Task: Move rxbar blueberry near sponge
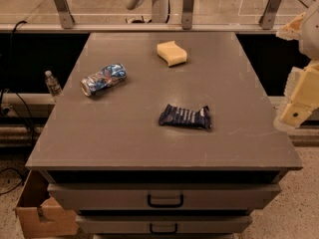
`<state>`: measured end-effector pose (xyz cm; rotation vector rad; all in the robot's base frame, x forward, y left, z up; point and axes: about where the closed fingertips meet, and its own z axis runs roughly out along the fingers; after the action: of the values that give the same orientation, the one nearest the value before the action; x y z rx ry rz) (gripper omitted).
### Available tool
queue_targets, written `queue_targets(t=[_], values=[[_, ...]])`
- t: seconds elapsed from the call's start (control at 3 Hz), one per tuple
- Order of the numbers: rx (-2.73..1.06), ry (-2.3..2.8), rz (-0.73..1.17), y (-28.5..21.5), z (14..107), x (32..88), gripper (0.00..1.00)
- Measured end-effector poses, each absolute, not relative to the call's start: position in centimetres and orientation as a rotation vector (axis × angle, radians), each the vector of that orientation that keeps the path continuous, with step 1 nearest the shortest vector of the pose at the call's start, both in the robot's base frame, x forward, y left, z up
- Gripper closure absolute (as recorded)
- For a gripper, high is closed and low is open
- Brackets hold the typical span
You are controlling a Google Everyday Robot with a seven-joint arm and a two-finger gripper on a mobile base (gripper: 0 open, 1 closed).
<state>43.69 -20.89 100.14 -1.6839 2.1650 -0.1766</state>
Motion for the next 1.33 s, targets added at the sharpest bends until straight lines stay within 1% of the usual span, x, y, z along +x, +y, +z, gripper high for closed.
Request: queue_targets(t=[0.67, 1.0, 1.33], values=[[-1.707, 2.155, -0.197, -20.5, 100.1, 44.1, 0.00], [-1.852, 2.097, -0.142, -18.2, 97.3, 46.8, 0.00], [-1.995, 2.048, -0.007, -15.6, 92.1, 49.8, 0.00]])
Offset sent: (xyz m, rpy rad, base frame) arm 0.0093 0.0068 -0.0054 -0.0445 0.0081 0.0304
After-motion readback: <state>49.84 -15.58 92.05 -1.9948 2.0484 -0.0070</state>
